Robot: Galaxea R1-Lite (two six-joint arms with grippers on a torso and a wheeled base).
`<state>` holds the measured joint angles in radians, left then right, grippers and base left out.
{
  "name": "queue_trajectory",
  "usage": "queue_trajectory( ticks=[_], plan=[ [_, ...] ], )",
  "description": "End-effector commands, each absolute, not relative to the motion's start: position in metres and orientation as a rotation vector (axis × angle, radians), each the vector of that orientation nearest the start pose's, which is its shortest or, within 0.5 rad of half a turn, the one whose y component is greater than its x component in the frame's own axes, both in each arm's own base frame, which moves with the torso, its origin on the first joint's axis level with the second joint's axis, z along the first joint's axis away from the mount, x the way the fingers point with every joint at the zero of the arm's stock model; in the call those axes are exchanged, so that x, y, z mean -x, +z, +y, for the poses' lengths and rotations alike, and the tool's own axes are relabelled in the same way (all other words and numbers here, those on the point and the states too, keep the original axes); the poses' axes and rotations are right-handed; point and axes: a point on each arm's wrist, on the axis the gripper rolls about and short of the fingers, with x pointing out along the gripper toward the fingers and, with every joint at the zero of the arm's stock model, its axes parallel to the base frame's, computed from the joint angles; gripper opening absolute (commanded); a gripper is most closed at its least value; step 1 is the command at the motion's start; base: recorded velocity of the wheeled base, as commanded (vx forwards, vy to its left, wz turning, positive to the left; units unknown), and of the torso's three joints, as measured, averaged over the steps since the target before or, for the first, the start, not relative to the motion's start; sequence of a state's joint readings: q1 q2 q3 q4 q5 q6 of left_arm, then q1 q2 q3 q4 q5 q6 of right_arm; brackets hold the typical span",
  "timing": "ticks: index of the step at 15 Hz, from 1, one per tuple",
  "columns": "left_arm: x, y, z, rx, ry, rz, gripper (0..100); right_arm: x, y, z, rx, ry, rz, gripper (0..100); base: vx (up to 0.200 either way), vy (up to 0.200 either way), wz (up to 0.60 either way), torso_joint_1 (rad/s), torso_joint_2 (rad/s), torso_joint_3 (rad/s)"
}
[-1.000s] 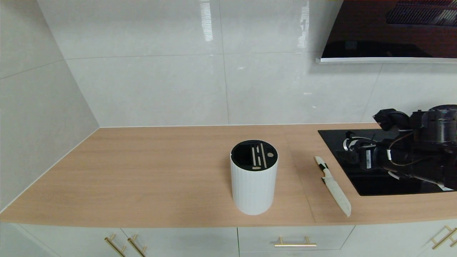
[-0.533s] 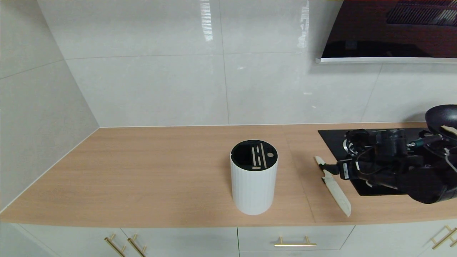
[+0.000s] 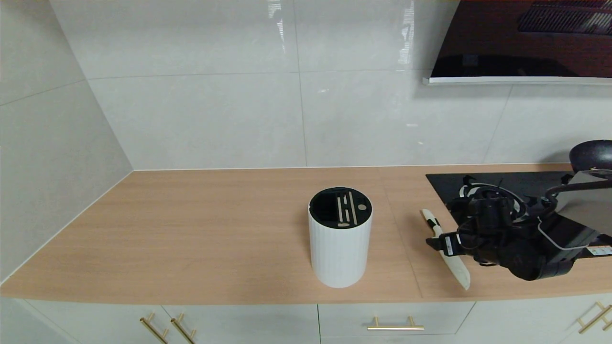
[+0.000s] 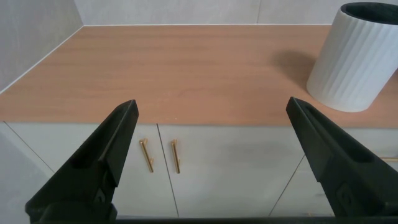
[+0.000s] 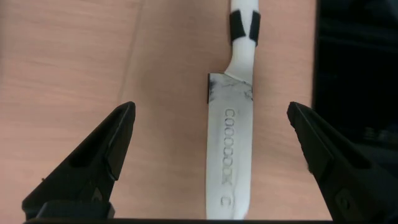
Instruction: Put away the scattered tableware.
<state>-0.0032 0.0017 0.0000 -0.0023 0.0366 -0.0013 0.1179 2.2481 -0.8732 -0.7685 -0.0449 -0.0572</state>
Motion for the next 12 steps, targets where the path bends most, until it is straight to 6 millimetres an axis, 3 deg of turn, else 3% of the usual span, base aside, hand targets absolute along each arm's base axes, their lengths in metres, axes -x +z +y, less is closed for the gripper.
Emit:
queue_trajectory(
  ticks=[1,12],
  plan=[
    [0.023,0.076,0.001,0.002,0.034,0.0,100,-0.383,-0.001,0.039,0.104,0.078,0.642,100,0.0,0.0,0.0,0.0,0.0,0.0],
    [0.023,0.076,0.001,0.002,0.034,-0.002,100,-0.399,-0.019,0.035,0.099,0.071,0.635,100,0.0,0.0,0.0,0.0,0.0,0.0]
  ],
)
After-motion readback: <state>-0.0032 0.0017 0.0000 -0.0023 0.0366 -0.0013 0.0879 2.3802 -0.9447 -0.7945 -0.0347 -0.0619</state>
